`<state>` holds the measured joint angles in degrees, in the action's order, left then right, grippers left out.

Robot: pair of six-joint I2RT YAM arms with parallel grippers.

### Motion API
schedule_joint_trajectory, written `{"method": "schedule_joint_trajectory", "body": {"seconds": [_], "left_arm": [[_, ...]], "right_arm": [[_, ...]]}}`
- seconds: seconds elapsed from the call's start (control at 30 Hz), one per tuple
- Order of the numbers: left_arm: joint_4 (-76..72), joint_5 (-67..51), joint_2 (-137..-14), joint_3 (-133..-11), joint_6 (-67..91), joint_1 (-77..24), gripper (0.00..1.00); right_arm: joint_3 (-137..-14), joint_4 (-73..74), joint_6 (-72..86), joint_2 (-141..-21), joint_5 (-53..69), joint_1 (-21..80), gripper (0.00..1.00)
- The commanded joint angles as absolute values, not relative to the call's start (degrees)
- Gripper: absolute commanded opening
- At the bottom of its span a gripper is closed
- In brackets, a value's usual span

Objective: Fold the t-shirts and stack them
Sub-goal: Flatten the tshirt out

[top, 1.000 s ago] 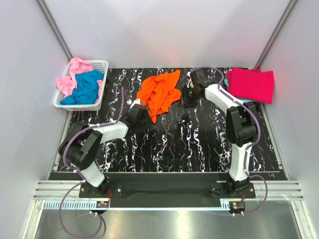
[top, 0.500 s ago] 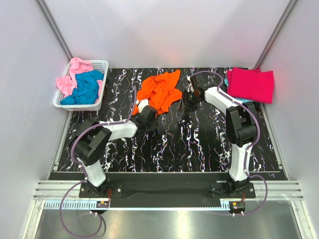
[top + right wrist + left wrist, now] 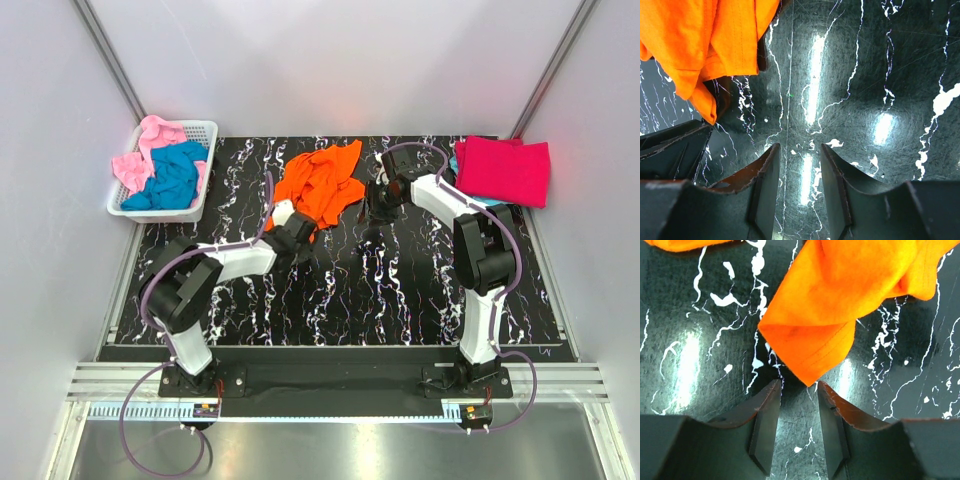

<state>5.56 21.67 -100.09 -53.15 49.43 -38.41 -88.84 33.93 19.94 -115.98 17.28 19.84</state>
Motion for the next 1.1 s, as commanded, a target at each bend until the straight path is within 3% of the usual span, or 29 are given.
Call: {"method": "schedule_joint_trajectory", "body": {"seconds": [0.0, 0.37, 0.53, 0.57, 0.67, 0.77, 0.83, 0.9, 1.0, 1.07], "left_arm": [[4.5, 21.3, -102.0, -55.6, 49.1, -38.2, 0.41], [7.8, 21.5, -105.6, -59.9, 50.4, -38.1, 0.44], [9.5, 22.1, -105.7, -59.9, 50.7, -38.1, 0.24], [9.8, 22.0, -105.8, -59.8, 50.8, -38.1, 0.15], [9.5, 21.4, -106.2, -59.4, 50.4, -38.1, 0.02], [9.1, 21.2, -105.8, -59.0, 50.0, -38.1, 0.00], [9.1, 21.3, -105.4, -58.7, 49.7, -38.1, 0.08], [9.1, 21.5, -104.7, -58.5, 49.7, -38.1, 0.32], [9.1, 20.9, -104.4, -58.6, 49.7, -38.1, 0.55], [9.1, 20.2, -104.6, -59.0, 49.7, -38.1, 0.59]], "right_arm": [[-88.9, 32.2, 20.1, -112.9, 18.1, 20.0, 0.44], [-88.1, 32.2, 19.6, -112.9, 17.7, 20.0, 0.44], [-87.8, 32.1, 19.7, -112.4, 17.1, 20.0, 0.44], [-87.8, 32.2, 19.7, -112.2, 17.1, 20.0, 0.44], [-87.6, 32.1, 20.0, -111.9, 17.1, 20.0, 0.44], [-87.5, 32.2, 20.0, -111.6, 17.3, 20.0, 0.44], [-87.1, 32.1, 20.0, -111.4, 17.1, 20.0, 0.44], [-86.9, 32.1, 20.1, -111.4, 17.1, 20.0, 0.44], [-86.8, 32.0, 20.0, -111.5, 17.1, 20.0, 0.44], [-86.8, 32.1, 20.1, -111.5, 17.2, 20.0, 0.44]]}}
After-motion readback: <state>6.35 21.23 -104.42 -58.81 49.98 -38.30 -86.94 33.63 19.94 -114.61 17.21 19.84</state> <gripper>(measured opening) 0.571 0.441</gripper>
